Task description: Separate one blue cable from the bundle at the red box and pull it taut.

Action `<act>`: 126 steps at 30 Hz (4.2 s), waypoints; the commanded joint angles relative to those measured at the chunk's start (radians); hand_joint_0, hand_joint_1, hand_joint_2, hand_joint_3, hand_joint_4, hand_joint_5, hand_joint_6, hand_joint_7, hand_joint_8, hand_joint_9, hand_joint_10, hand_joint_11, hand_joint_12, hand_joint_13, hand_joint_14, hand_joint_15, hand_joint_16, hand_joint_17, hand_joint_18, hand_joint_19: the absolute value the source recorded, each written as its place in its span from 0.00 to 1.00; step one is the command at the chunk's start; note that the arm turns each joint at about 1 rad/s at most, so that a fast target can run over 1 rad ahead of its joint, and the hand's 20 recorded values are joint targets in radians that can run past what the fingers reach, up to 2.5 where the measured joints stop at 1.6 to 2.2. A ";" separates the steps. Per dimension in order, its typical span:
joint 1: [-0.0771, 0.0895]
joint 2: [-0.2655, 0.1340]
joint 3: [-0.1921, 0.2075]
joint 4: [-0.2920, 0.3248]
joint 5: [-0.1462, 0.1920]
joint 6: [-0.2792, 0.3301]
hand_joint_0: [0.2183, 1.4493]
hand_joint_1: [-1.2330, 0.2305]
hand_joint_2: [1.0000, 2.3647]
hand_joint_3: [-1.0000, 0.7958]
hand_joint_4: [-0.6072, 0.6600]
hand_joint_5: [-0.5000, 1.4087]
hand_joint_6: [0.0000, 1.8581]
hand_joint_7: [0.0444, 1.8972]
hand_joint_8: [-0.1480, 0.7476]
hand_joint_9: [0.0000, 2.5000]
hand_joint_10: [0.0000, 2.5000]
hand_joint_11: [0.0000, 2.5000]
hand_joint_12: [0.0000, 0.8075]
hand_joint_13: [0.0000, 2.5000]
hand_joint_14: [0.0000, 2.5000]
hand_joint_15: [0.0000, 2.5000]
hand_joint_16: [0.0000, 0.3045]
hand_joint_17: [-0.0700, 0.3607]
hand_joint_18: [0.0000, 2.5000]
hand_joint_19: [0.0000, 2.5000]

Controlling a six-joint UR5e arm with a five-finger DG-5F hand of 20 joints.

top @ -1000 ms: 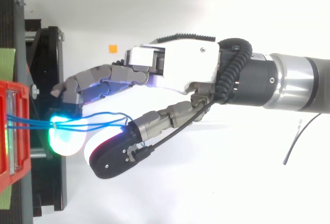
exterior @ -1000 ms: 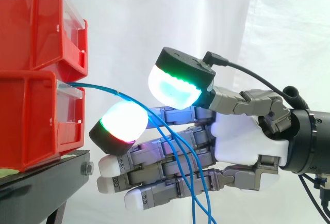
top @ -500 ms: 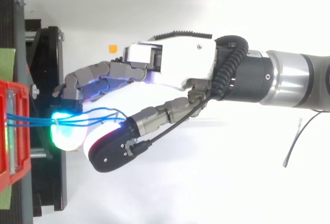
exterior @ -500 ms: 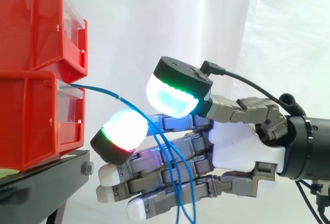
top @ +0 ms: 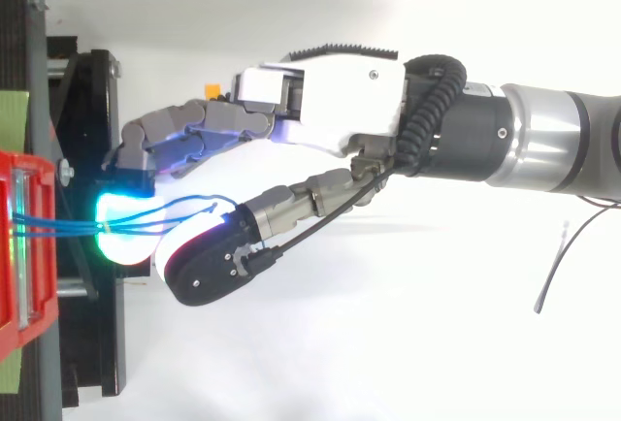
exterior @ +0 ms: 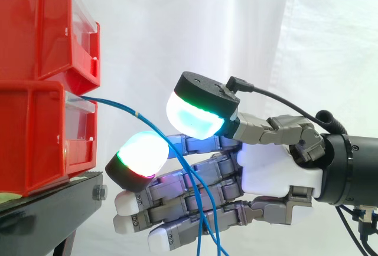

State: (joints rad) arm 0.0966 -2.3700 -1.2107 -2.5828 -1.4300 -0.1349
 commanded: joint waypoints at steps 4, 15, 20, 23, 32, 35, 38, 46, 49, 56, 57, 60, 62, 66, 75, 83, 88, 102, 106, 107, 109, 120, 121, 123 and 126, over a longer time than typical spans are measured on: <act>-0.003 0.000 0.005 0.001 0.020 -0.023 0.31 0.43 0.00 0.30 0.72 0.18 0.27 0.60 0.60 0.24 0.00 0.19 0.45 0.14 0.00 0.08 0.16 0.42 0.18 0.17; -0.009 0.000 0.003 -0.002 0.022 -0.023 0.30 0.42 0.00 0.30 0.72 0.19 0.27 0.62 0.60 0.24 0.00 0.19 0.46 0.15 0.00 0.08 0.16 0.42 0.19 0.18; -0.008 0.000 0.013 -0.005 0.019 -0.023 0.31 0.42 0.00 0.32 0.70 0.19 0.27 0.65 0.60 0.25 0.00 0.19 0.46 0.16 0.00 0.09 0.16 0.42 0.20 0.18; -0.006 0.000 0.013 -0.003 0.017 -0.023 0.32 0.42 0.00 0.32 0.70 0.19 0.27 0.66 0.60 0.25 0.00 0.19 0.46 0.16 0.00 0.09 0.16 0.42 0.21 0.17; -0.006 0.000 0.013 -0.002 0.010 -0.031 0.34 0.41 0.01 0.35 0.70 0.20 0.28 0.64 0.61 0.28 0.00 0.20 0.47 0.19 0.00 0.09 0.16 0.42 0.23 0.18; -0.009 0.000 0.013 -0.005 0.006 -0.031 0.33 0.41 0.01 0.33 0.70 0.20 0.28 0.65 0.61 0.28 0.00 0.20 0.47 0.19 0.00 0.10 0.16 0.42 0.24 0.19; -0.008 0.000 0.013 0.001 0.006 -0.032 0.32 0.42 0.00 0.32 0.70 0.20 0.27 0.66 0.61 0.28 0.00 0.20 0.47 0.20 0.00 0.10 0.16 0.42 0.24 0.19; -0.011 -0.034 0.025 0.023 0.005 -0.051 0.30 0.43 0.00 0.29 0.71 0.19 0.27 0.64 0.61 0.28 0.00 0.21 0.47 0.20 0.00 0.10 0.17 0.43 0.24 0.19; -0.011 -0.057 0.040 0.035 0.006 -0.035 0.30 0.43 0.00 0.28 0.70 0.19 0.27 0.64 0.61 0.28 0.00 0.20 0.47 0.20 0.00 0.11 0.17 0.43 0.24 0.19; -0.015 -0.055 0.051 0.033 -0.003 -0.035 0.26 0.45 0.00 0.28 0.71 0.19 0.27 0.64 0.62 0.28 0.01 0.21 0.49 0.20 0.00 0.11 0.17 0.44 0.24 0.20; -0.015 -0.055 0.054 0.033 -0.007 -0.035 0.26 0.45 0.00 0.28 0.71 0.19 0.27 0.64 0.61 0.28 0.00 0.21 0.49 0.20 0.00 0.11 0.17 0.44 0.25 0.19; -0.015 -0.055 0.056 0.035 -0.015 -0.040 0.26 0.45 0.00 0.28 0.72 0.19 0.27 0.63 0.62 0.28 0.00 0.21 0.49 0.20 0.00 0.11 0.17 0.44 0.25 0.20; -0.015 -0.055 0.056 0.039 -0.020 -0.043 0.26 0.45 0.00 0.28 0.71 0.19 0.27 0.64 0.62 0.28 0.00 0.20 0.49 0.21 0.00 0.11 0.17 0.44 0.25 0.19; -0.011 -0.055 0.059 0.041 -0.024 -0.045 0.26 0.44 0.00 0.28 0.71 0.19 0.27 0.63 0.62 0.28 0.00 0.20 0.49 0.21 0.00 0.11 0.17 0.44 0.25 0.19; -0.006 -0.055 0.066 0.035 -0.030 -0.043 0.29 0.42 0.00 0.28 0.70 0.19 0.27 0.64 0.60 0.28 0.00 0.21 0.48 0.21 0.00 0.11 0.17 0.43 0.25 0.20; -0.008 -0.055 0.071 0.035 -0.040 -0.040 0.33 0.42 0.01 0.34 0.69 0.20 0.27 0.65 0.60 0.28 0.01 0.20 0.47 0.22 0.00 0.11 0.16 0.42 0.25 0.20; -0.011 -0.055 0.091 0.024 -0.052 -0.040 0.35 0.42 0.01 0.37 0.69 0.20 0.27 0.67 0.60 0.28 0.01 0.20 0.47 0.22 0.00 0.11 0.16 0.42 0.25 0.20; -0.014 -0.055 0.094 0.026 -0.053 -0.043 0.30 0.46 0.00 0.30 0.68 0.20 0.28 0.65 0.61 0.28 0.00 0.21 0.48 0.22 0.00 0.12 0.17 0.43 0.25 0.21; -0.015 -0.055 0.094 0.027 -0.053 -0.043 0.30 0.49 0.00 0.29 0.68 0.20 0.29 0.65 0.61 0.28 0.00 0.20 0.48 0.22 0.00 0.12 0.17 0.43 0.25 0.21; -0.015 -0.055 0.094 0.027 -0.053 -0.045 0.30 0.50 0.00 0.30 0.68 0.20 0.29 0.65 0.61 0.29 0.00 0.20 0.48 0.22 0.00 0.12 0.17 0.43 0.25 0.21; -0.015 -0.055 0.094 0.027 -0.053 -0.045 0.31 0.50 0.00 0.30 0.68 0.20 0.29 0.65 0.61 0.29 0.00 0.21 0.48 0.22 0.00 0.12 0.17 0.43 0.25 0.21; -0.018 -0.057 0.094 0.024 -0.055 -0.045 0.37 0.41 0.01 0.47 0.67 0.19 0.31 0.62 0.61 0.29 0.00 0.21 0.49 0.23 0.00 0.12 0.17 0.43 0.26 0.21; -0.018 -0.055 0.094 0.024 -0.055 -0.048 0.37 0.41 0.01 0.47 0.67 0.19 0.31 0.61 0.61 0.29 0.00 0.21 0.49 0.23 0.00 0.12 0.17 0.43 0.26 0.21; -0.018 -0.057 0.094 0.024 -0.053 -0.051 0.37 0.40 0.01 0.46 0.69 0.18 0.32 0.60 0.61 0.28 0.00 0.21 0.49 0.23 0.00 0.12 0.17 0.43 0.26 0.21; -0.018 -0.055 0.094 0.023 -0.053 -0.058 0.36 0.39 0.01 0.43 0.68 0.18 0.32 0.60 0.60 0.28 0.00 0.21 0.48 0.23 0.00 0.13 0.17 0.43 0.26 0.22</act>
State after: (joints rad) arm 0.0785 -2.4253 -1.1167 -2.5599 -1.4835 -0.1868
